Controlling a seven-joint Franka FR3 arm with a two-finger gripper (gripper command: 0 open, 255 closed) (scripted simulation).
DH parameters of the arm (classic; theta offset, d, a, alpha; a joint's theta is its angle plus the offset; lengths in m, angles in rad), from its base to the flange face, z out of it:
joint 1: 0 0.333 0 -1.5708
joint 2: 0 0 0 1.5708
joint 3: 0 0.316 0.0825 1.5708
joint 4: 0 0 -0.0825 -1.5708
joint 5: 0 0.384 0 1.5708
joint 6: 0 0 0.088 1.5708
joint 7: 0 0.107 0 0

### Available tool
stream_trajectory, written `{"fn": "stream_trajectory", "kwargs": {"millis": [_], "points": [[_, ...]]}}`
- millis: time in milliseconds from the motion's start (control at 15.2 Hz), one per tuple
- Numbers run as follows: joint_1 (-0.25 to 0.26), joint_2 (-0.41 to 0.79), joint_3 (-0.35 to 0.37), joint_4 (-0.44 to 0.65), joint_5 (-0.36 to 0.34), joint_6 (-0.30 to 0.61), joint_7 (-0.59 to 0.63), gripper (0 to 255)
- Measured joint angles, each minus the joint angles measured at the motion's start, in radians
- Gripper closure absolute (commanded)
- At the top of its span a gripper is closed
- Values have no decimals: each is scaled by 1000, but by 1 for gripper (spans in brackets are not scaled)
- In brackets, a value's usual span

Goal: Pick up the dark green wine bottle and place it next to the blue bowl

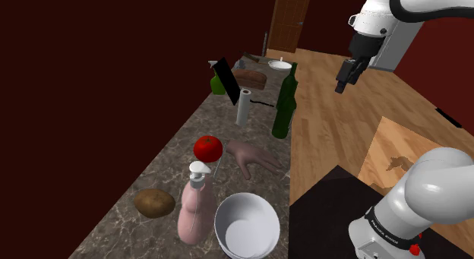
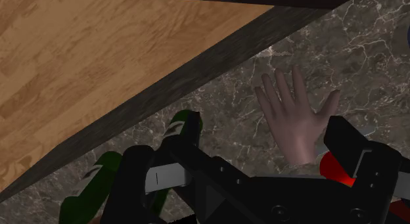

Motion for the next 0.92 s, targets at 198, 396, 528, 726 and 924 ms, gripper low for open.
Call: {"fn": "stream_trajectory", "kwargs": {"millis": [198, 396, 528, 726, 924], "points": [[-2, 37, -16, 12, -2, 27, -12, 0], [-9, 142, -62, 48, -8, 98, -51, 0], [-10, 204, -87, 75, -4, 135, -74, 0], [-11, 309, -126, 138, 8, 179, -114, 0], [-11, 431, -164, 211, 32, 228, -158, 0]]}}
